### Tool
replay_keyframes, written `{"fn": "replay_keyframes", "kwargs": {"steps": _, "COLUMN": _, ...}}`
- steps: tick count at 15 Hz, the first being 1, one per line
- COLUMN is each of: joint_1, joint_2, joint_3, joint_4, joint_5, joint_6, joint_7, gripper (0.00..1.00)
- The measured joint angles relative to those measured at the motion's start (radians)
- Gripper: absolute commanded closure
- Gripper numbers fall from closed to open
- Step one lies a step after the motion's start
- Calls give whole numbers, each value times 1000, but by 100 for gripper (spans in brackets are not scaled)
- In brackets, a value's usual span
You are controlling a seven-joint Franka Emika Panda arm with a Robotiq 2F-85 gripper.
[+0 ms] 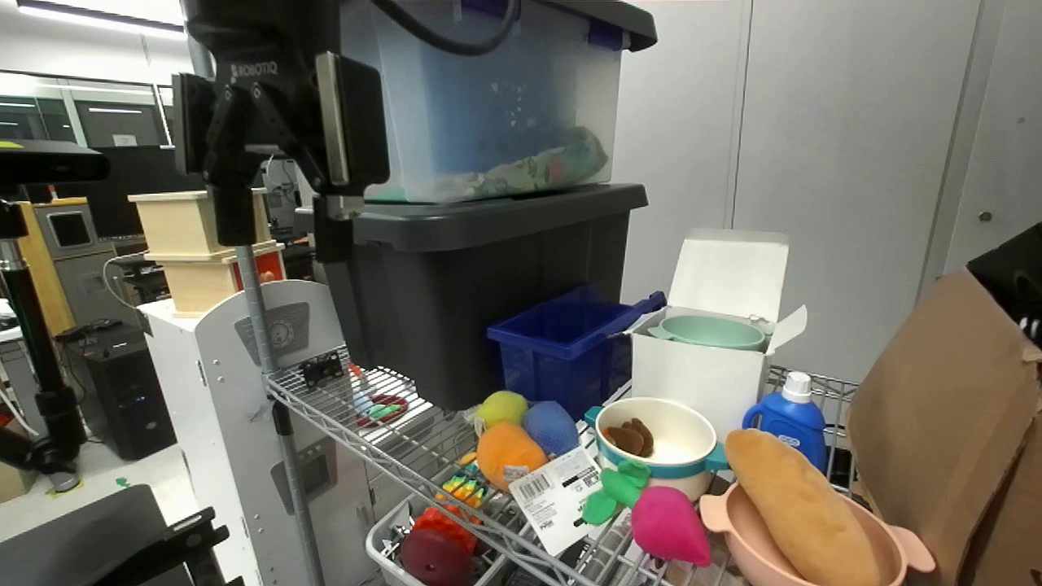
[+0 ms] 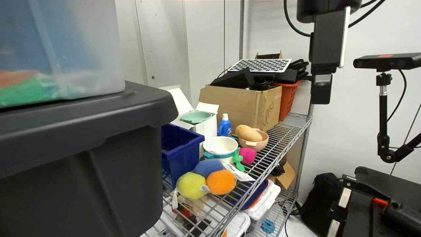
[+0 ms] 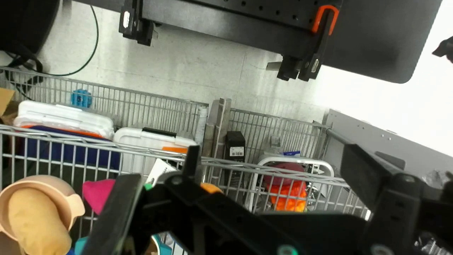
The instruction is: Put the brown doll in the blue trailer
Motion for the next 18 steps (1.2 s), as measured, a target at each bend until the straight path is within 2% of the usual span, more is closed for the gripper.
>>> {"fn": "replay_keyframes", "kwargs": {"steps": 5, "joint_1": 13, "joint_2": 43, "joint_3": 0, "joint_4": 0, "joint_5": 24, "joint_6": 86, "joint_7": -7, "gripper": 0}}
{"fn": "replay_keyframes", "kwargs": {"steps": 18, "joint_1": 14, "joint_2": 49, "joint_3": 0, "joint_4": 0, "joint_5": 24, "joint_6": 90, "joint_7": -11, "gripper": 0}}
